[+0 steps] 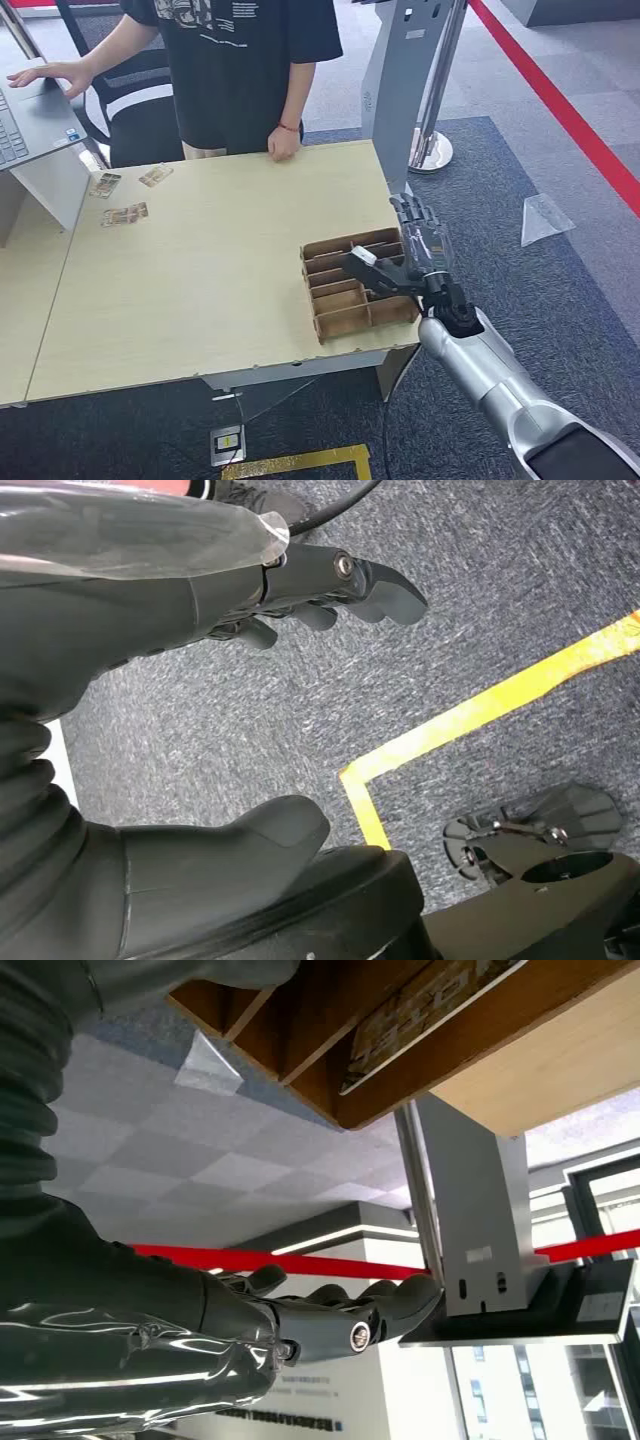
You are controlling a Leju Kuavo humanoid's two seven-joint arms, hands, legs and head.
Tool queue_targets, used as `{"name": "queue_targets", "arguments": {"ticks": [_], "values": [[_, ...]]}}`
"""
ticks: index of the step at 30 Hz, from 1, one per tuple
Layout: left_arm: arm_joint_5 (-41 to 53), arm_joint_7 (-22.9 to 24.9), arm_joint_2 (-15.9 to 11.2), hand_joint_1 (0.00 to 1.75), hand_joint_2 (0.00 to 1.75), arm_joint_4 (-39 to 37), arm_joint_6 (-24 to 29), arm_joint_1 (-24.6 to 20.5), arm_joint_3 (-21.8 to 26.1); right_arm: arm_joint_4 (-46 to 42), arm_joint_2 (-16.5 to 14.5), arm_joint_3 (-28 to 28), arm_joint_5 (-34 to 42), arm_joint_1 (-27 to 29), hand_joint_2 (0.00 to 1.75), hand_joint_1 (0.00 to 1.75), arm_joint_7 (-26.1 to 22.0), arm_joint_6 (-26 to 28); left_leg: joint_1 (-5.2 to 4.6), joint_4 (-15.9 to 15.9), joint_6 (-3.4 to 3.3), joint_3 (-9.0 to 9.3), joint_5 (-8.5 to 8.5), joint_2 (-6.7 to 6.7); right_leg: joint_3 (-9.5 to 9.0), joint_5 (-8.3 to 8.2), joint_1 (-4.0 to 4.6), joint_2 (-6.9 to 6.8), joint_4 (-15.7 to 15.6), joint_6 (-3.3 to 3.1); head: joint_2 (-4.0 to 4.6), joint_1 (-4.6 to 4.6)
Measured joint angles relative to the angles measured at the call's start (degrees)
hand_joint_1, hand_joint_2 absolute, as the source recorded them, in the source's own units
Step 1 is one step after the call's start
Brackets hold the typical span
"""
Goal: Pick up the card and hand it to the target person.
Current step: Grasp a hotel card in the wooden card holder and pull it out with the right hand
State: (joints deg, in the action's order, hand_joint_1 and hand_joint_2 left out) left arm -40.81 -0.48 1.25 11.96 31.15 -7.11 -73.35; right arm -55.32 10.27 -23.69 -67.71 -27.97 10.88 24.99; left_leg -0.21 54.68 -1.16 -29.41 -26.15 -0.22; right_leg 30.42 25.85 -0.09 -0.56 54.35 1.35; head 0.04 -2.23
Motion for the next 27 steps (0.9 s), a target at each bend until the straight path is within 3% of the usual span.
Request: {"name": "queue_targets", "arguments": {"ticks": [3, 17, 27], "values": [[0.00, 0.00, 0.01, 0.00, 1.75, 0.00, 0.00, 0.00, 0.00, -0.08, -0.11, -0.19, -0.32, -0.03, 1.75, 0.31, 0.28, -0.12, 0.00, 0.00, 0.00, 0.00, 0.00, 0.00, 0.00, 0.00, 0.00, 0.00, 0.00, 0.00, 0.00, 0.00], [0.00, 0.00, 0.04, 0.00, 1.75, 0.00, -0.15, 0.02, -0.02, -3.12, -0.78, -1.74, -3.40, 0.00, 1.75, 0.12, 1.98, -1.96, 0.00, 0.00, 0.00, -0.01, 0.00, 0.00, 0.01, 0.01, 0.00, -0.01, 0.00, 0.00, 0.00, 0.00], [0.00, 0.02, 0.04, 0.00, 1.75, 0.00, -0.16, 0.04, -0.02, -8.02, -0.79, -2.49, -4.31, 0.46, 1.75, 0.42, 2.34, -3.53, 0.00, 0.00, 0.00, 0.00, 0.00, 0.00, 0.02, 0.01, 0.00, 0.00, 0.00, 0.00, 0.00, 0.00]]}}
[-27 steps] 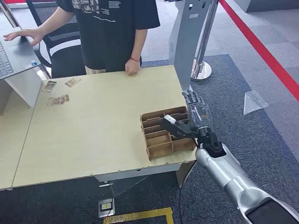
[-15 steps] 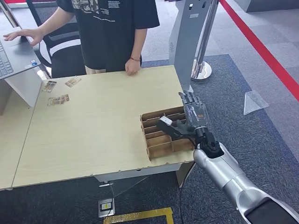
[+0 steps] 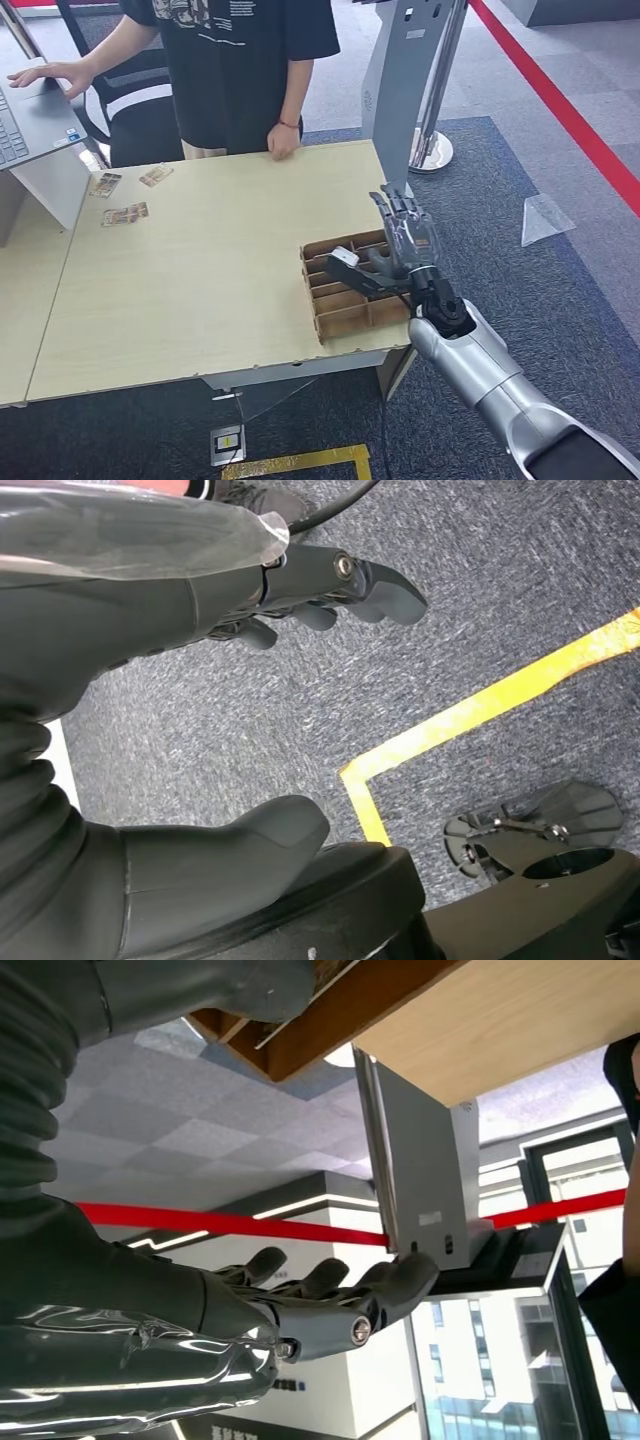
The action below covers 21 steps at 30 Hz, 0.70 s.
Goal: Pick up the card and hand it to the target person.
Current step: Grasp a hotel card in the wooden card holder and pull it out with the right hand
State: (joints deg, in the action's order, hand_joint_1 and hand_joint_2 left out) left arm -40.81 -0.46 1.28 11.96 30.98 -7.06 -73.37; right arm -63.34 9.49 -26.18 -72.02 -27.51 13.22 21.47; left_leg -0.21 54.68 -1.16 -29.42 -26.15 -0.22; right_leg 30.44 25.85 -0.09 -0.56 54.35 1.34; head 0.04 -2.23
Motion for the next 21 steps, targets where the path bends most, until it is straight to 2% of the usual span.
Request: {"name": "queue_targets", "arguments": {"ticks": [5, 9, 21], "values": [[0.00, 0.01, 0.00, 0.00, 1.75, 0.00, -0.15, 0.00, -0.05, -1.38, -0.03, -0.29, 0.03, 0.62, 1.75, 0.56, 0.10, -0.50, 0.00, 0.00, 0.00, 0.00, 0.00, 0.00, 0.00, 0.00, 0.00, 0.00, 0.00, 0.00, 0.00, 0.00], [0.00, 0.03, 0.01, 0.00, 1.75, 0.00, -0.15, 0.01, -0.10, -1.69, -0.13, -0.55, 0.35, 0.80, 1.75, 0.57, 0.00, -0.55, 0.00, 0.00, 0.00, 0.00, 0.00, 0.00, 0.00, 0.00, 0.00, 0.00, 0.00, 0.00, 0.00, -0.01], [0.00, 0.05, 0.11, 0.00, 1.75, 0.00, -0.14, 0.02, -0.31, -0.29, -0.61, -1.37, 1.88, 0.60, 1.75, 0.77, -1.44, -0.64, 0.00, 0.00, 0.00, -0.01, 0.00, 0.00, 0.00, 0.00, 0.00, 0.00, 0.00, 0.00, 0.00, 0.00]]}}
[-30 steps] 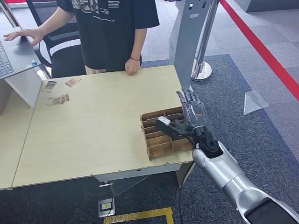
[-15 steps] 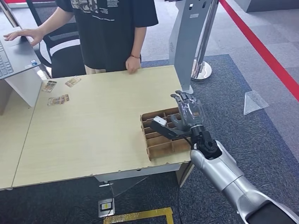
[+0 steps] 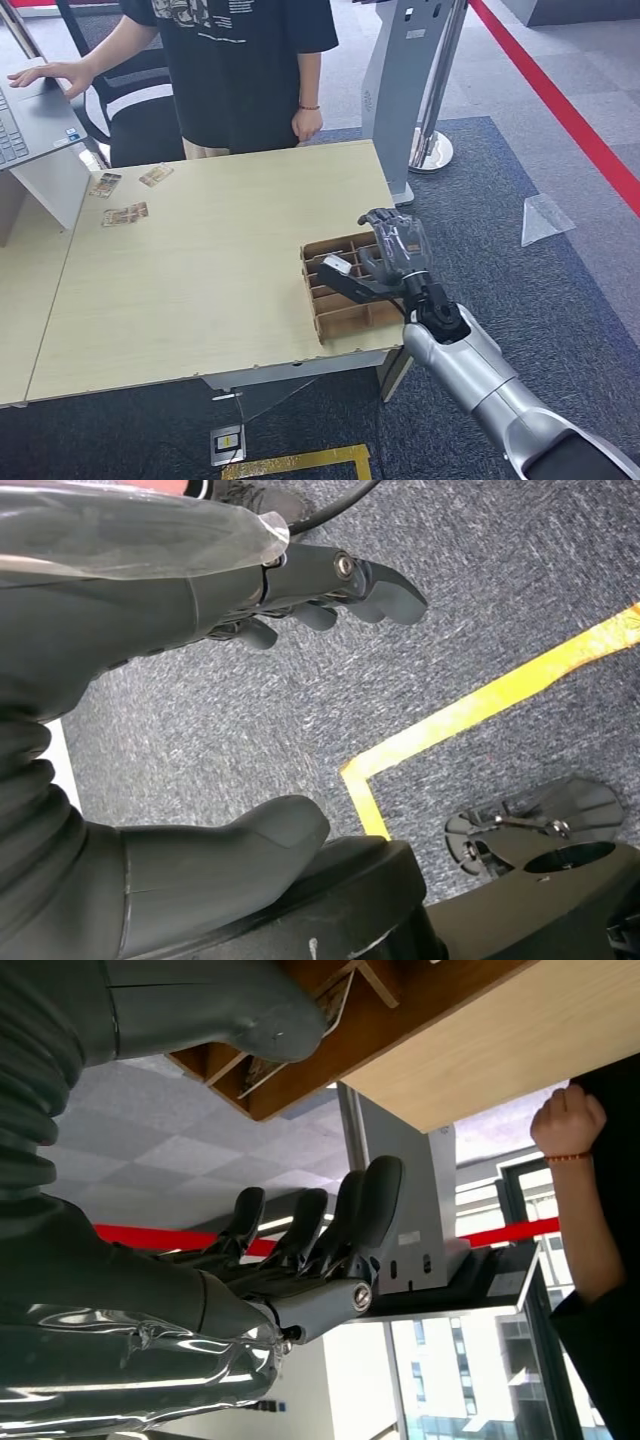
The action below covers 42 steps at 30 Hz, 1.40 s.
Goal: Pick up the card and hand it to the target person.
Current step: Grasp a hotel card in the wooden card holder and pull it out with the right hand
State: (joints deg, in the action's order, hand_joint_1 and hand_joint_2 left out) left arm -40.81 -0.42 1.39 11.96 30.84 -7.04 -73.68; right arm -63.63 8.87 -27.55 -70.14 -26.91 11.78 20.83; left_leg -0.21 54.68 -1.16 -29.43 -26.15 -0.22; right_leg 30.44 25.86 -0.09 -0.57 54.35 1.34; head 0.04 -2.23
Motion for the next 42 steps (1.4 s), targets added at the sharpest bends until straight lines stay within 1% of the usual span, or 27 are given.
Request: {"name": "queue_targets", "arguments": {"ticks": [3, 12, 18, 20, 21, 24, 25, 42], "values": [[0.00, 0.00, 0.08, 0.00, 1.75, 0.00, 0.00, -0.01, -0.01, 0.83, -0.03, -0.16, 0.28, -0.19, 1.75, 0.80, -0.14, 0.02, 0.00, 0.00, 0.00, 0.00, 0.00, 0.00, 0.00, 0.00, 0.00, 0.00, 0.00, 0.00, 0.00, 0.00], [0.00, 0.00, 0.24, 0.00, 1.75, 0.00, 0.00, -0.01, -0.02, 4.46, -0.06, -0.38, 1.31, -1.21, 1.75, 0.79, -1.01, 0.32, 0.00, 0.00, 0.00, 0.00, 0.00, 0.00, 0.00, 0.00, 0.00, 0.00, 0.00, 0.00, 0.00, 0.00], [0.00, 0.00, 0.28, 0.00, 1.75, 0.00, 0.00, -0.02, -0.02, 7.24, -0.18, -0.52, 1.91, -2.09, 1.75, 0.92, -1.66, 1.39, 0.00, 0.00, 0.00, 0.00, 0.00, 0.00, 0.00, 0.00, 0.00, 0.00, 0.00, 0.00, 0.00, 0.00], [-0.01, 0.00, 0.29, 0.00, 1.75, 0.00, 0.01, -0.01, -0.02, 7.99, -0.22, -0.58, 2.01, -2.27, 1.75, 1.00, -1.72, 1.53, 0.00, 0.00, 0.00, -0.01, 0.00, 0.00, 0.00, 0.00, 0.00, 0.00, 0.00, 0.00, 0.00, 0.00], [-0.02, 0.00, 0.29, 0.00, 1.75, 0.00, 0.01, -0.01, -0.02, 8.36, -0.24, -0.62, 2.07, -2.37, 1.75, 1.15, -1.73, 1.63, 0.00, 0.00, 0.00, -0.01, 0.00, 0.00, 0.00, 0.00, 0.00, 0.00, 0.00, 0.00, 0.00, 0.00], [-0.13, 0.06, 0.29, 0.00, 1.75, 0.00, 0.07, -0.01, -0.02, 9.52, -0.28, -0.75, 2.34, -2.79, 1.75, 1.68, -1.79, 2.12, 0.00, 0.00, 0.00, -0.01, 0.00, 0.00, 0.00, 0.00, 0.00, 0.00, 0.00, 0.00, 0.00, 0.00], [-0.16, 0.12, 0.29, 0.00, 1.75, 0.00, 0.09, -0.01, -0.02, 9.84, -0.29, -0.79, 2.38, -2.93, 1.75, 1.75, -1.79, 2.29, 0.00, 0.00, 0.00, -0.01, 0.00, 0.00, 0.00, 0.00, 0.00, 0.00, 0.00, 0.00, 0.00, 0.00], [-0.08, 0.63, 0.29, 0.00, 1.75, 0.00, -0.02, 0.00, -0.04, 12.52, -0.57, -1.86, 1.11, -4.50, 1.75, 1.75, -0.96, 4.81, 0.00, 0.00, 0.00, 0.00, 0.00, 0.00, 0.00, 0.00, 0.00, 0.00, 0.00, 0.00, -0.01, 0.00]]}}
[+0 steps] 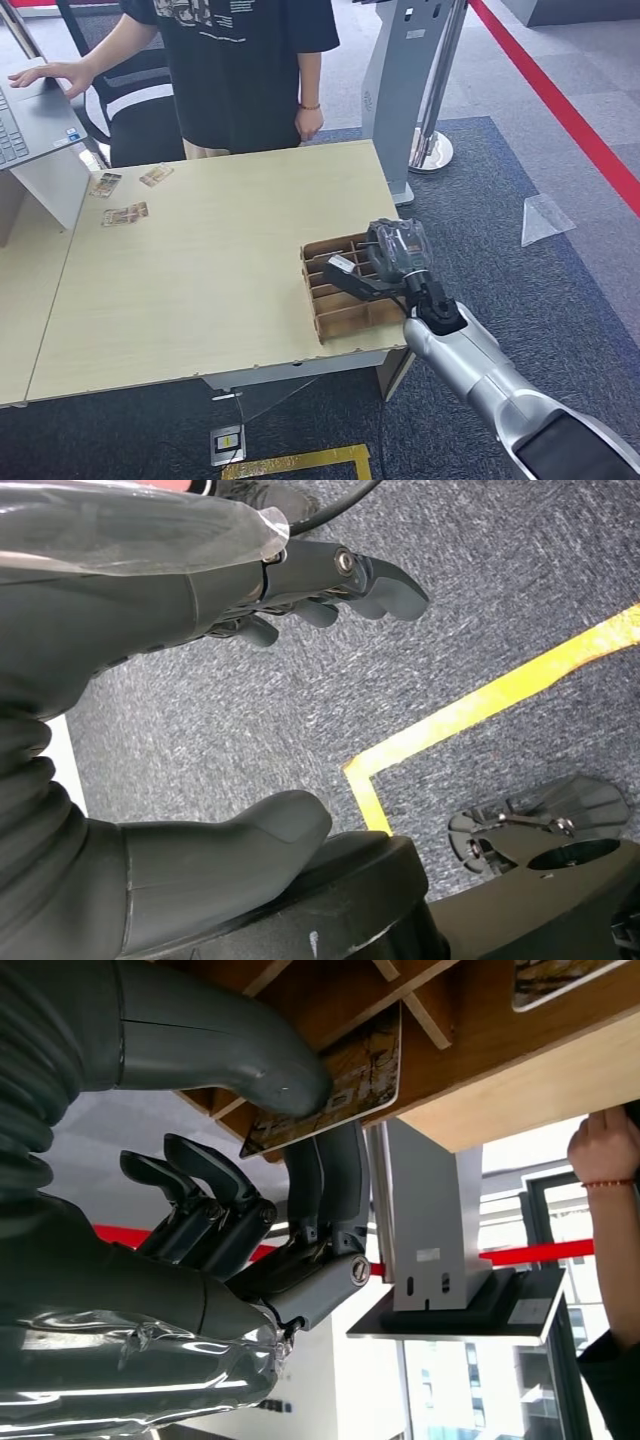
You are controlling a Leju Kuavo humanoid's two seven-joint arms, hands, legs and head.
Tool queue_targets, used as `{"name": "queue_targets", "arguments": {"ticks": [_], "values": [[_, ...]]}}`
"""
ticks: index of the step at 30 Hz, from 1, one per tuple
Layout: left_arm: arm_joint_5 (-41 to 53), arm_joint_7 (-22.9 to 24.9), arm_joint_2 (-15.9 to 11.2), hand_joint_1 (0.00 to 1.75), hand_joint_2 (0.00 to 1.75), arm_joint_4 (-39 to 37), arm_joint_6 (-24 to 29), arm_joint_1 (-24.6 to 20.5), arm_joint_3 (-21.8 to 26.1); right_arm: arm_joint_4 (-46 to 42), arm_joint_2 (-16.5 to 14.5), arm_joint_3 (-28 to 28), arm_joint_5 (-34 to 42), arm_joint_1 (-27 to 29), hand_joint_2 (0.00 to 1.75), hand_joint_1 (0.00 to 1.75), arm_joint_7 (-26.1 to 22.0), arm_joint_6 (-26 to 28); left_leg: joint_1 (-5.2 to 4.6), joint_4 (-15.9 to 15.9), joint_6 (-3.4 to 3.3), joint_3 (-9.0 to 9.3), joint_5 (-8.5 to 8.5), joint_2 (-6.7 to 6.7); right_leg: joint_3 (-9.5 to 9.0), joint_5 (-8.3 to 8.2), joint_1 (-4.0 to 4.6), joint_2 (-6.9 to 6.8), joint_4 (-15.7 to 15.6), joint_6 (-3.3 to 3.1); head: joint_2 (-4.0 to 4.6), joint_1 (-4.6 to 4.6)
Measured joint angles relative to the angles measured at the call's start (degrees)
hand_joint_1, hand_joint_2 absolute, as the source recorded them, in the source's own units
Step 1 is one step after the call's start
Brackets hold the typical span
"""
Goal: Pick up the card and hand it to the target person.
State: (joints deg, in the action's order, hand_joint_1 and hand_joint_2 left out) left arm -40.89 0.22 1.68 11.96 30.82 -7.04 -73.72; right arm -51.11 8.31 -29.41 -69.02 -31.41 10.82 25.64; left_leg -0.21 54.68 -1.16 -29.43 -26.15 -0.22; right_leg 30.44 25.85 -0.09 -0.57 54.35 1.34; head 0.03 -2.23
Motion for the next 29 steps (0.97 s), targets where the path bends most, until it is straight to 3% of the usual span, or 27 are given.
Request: {"name": "queue_targets", "arguments": {"ticks": [9, 29], "values": [[0.83, 0.00, -0.02, 0.00, 1.75, 0.00, -0.45, -0.05, -0.39, -4.51, 0.18, 0.02, -2.86, -1.19, 1.75, 1.75, 0.54, -1.92, 0.00, 0.01, 0.00, 0.02, 0.00, 0.01, 0.01, 0.00, 0.00, 0.03, 0.01, 0.00, 0.01, 0.00], [1.04, -0.22, -0.05, 0.00, 1.75, 0.00, -0.63, -0.34, -0.84, -11.99, 1.46, -0.20, 2.95, -9.75, 1.75, 1.75, -1.39, -3.11, 0.00, 0.01, 0.01, 0.01, 0.01, 0.01, 0.00, -0.01, 0.00, 0.02, 0.01, 0.00, 0.01, 0.00]]}}
